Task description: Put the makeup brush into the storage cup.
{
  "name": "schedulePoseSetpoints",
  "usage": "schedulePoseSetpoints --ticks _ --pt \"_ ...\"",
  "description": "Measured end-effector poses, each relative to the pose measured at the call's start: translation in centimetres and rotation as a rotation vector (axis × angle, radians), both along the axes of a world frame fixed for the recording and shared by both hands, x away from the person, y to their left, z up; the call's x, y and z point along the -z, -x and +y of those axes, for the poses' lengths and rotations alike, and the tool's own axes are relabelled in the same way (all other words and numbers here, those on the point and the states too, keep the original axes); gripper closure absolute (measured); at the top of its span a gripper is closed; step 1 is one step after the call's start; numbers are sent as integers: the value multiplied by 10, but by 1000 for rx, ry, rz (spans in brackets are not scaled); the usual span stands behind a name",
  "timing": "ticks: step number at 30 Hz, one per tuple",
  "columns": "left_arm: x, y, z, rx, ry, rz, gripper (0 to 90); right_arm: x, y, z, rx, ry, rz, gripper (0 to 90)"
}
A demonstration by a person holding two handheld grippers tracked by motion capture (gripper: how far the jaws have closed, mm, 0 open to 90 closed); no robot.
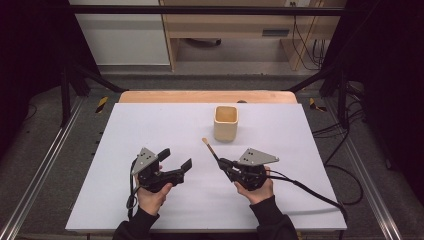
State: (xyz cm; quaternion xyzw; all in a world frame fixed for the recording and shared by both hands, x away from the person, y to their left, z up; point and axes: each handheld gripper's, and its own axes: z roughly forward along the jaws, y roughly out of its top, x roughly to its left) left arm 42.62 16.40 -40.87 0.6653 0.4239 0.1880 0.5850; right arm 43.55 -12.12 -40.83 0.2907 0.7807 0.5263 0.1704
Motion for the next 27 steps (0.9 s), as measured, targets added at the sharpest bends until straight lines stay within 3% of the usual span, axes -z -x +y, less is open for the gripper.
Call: schedulePoseSetpoints --ticks 17,27 --pt "-6 -1 -24 40 39 -15 103 3 -1 2 -3 4 7 836" --pt "1 -2 -40 52 78 -1 144 4 0 3 -3 1 0 836"
